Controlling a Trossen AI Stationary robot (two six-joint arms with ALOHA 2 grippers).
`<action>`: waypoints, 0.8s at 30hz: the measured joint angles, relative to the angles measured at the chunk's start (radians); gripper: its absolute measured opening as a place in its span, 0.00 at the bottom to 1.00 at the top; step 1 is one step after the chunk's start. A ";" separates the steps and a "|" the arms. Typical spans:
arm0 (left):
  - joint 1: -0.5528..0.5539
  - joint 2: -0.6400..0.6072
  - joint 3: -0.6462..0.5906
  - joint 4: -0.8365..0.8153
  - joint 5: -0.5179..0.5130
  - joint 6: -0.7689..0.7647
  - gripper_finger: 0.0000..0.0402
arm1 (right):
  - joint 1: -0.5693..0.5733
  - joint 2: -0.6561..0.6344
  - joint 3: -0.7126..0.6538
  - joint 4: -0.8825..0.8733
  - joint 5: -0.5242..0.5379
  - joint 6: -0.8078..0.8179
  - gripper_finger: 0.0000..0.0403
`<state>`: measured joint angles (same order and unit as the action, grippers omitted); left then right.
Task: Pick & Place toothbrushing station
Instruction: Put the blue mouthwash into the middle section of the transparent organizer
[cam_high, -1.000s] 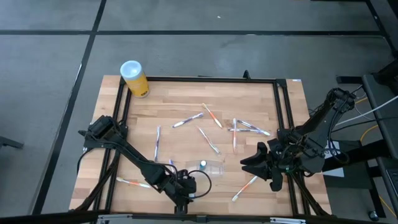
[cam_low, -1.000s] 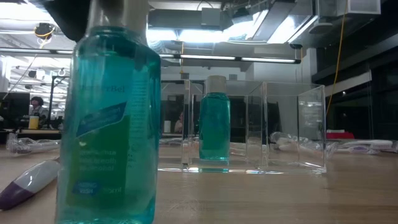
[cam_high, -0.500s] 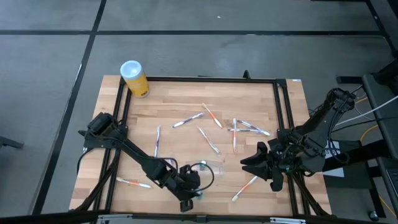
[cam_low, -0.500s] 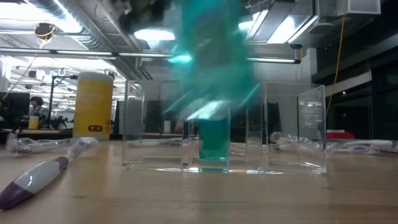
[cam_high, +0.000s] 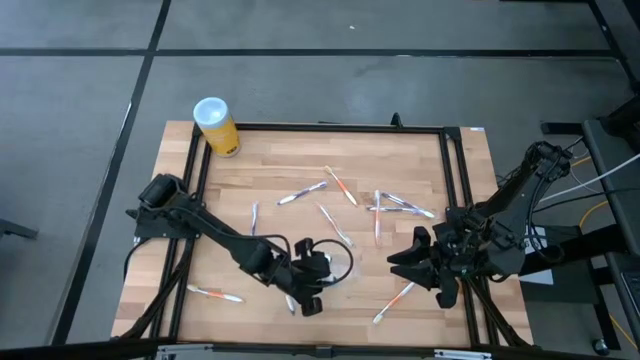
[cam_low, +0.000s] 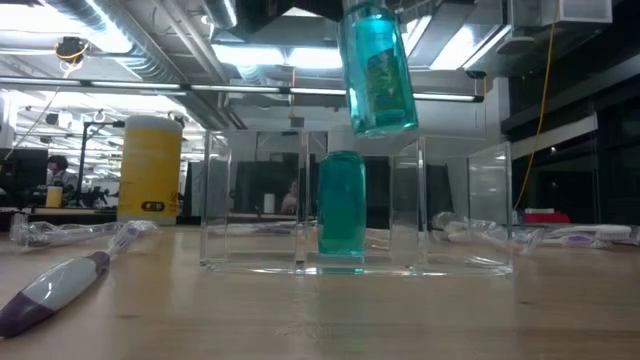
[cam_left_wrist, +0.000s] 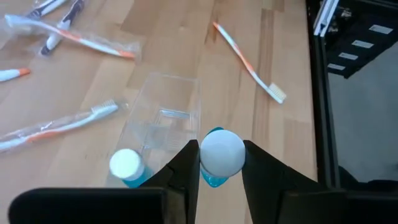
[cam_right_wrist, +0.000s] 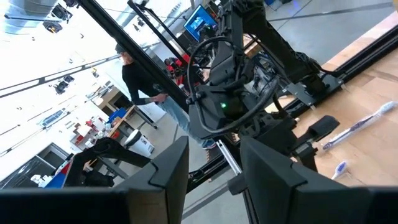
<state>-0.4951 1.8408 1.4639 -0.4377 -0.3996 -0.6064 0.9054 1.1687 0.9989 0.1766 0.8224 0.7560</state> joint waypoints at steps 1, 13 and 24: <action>0.003 0.000 0.000 0.003 0.003 0.000 0.21 | 0.000 0.000 0.000 0.002 0.000 -0.002 0.37; 0.008 0.000 0.000 0.036 0.001 -0.006 0.21 | 0.000 0.000 0.000 0.003 0.004 0.002 0.37; 0.012 -0.040 0.002 0.049 -0.038 -0.029 0.21 | 0.000 0.001 0.000 0.003 0.008 0.004 0.37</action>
<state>-0.4828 1.8006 1.4654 -0.3892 -0.4381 -0.6353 0.9051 1.1694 0.9989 0.1791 0.8303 0.7597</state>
